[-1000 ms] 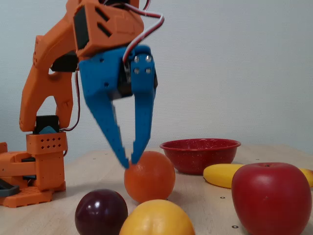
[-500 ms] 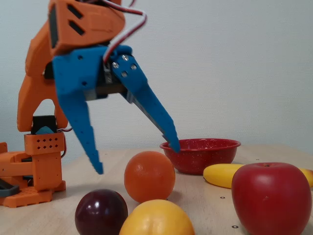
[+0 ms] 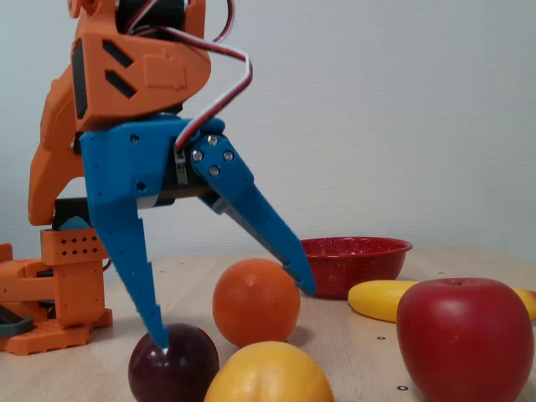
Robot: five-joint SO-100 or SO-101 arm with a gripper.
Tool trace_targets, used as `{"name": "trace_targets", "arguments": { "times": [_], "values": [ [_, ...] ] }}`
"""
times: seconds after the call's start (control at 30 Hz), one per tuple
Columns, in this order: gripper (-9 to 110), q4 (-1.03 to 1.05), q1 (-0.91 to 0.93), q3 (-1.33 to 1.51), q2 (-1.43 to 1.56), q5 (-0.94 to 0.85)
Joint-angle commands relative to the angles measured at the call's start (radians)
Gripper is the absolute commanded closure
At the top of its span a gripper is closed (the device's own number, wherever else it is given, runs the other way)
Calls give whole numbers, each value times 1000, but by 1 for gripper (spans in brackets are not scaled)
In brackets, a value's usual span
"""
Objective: Put peach in the red bowl.
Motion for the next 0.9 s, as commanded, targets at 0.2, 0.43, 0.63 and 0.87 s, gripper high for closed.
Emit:
{"name": "trace_targets", "arguments": {
  "times": [0.2, 0.43, 0.63, 0.87],
  "values": [
    [61, 32, 20, -103, 26, 78],
    [60, 52, 8, -101, 15, 238],
    [60, 52, -11, -81, 8, 305],
    [59, 52, -31, -64, -15, 308]
  ]
}}
